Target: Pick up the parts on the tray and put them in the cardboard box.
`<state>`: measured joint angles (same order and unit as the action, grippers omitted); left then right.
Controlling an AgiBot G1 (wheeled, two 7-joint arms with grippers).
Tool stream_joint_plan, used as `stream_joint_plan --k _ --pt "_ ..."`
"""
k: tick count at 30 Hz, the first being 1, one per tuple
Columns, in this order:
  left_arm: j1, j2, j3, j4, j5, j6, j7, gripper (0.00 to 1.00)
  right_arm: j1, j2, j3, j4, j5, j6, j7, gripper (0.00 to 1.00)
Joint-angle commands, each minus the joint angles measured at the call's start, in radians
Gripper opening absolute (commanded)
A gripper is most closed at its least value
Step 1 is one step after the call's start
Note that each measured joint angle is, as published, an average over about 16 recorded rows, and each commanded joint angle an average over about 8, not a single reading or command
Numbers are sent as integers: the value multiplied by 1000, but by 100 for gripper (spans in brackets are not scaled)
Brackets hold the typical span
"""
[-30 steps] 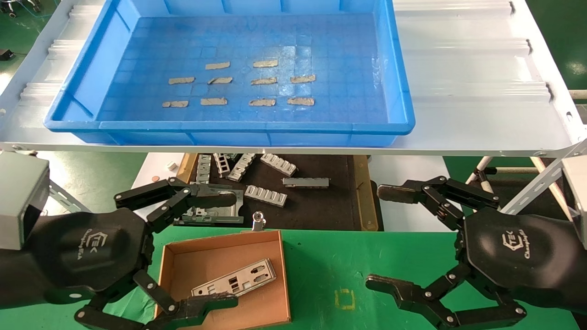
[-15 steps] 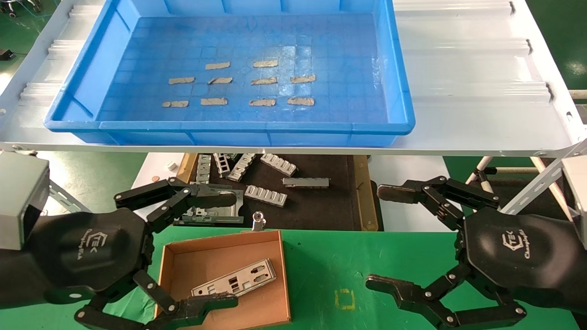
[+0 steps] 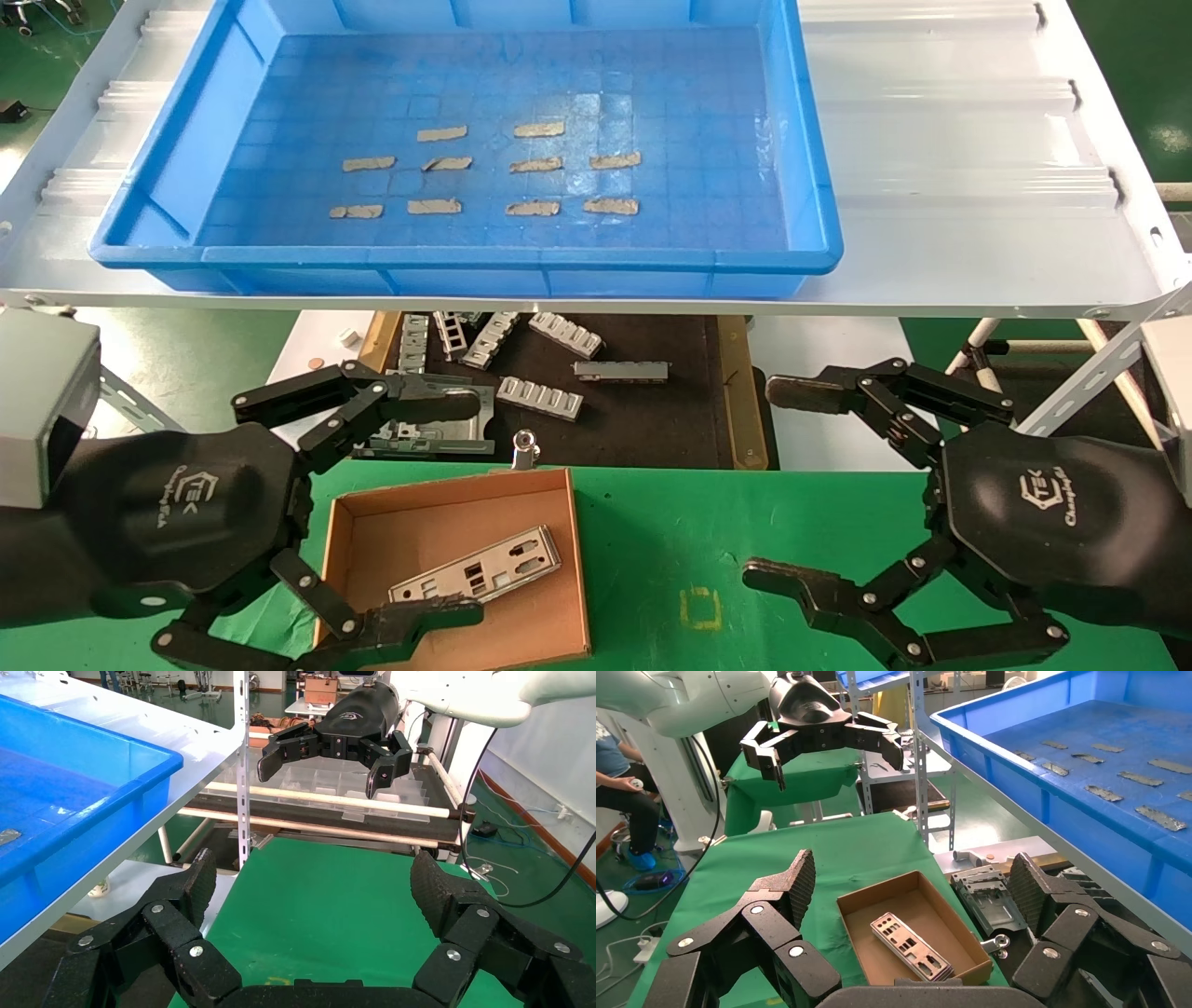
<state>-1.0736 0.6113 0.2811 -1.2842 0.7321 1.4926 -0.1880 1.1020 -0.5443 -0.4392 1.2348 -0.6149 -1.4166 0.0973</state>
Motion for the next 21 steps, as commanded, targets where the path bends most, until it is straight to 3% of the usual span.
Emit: stream_joint_plan --k 1,21 --pt "0 0 0 0 0 0 0 100 0 0 0 0 0 0 0 100" --pt "0 0 0 0 0 0 0 100 0 0 0 0 0 0 0 100"
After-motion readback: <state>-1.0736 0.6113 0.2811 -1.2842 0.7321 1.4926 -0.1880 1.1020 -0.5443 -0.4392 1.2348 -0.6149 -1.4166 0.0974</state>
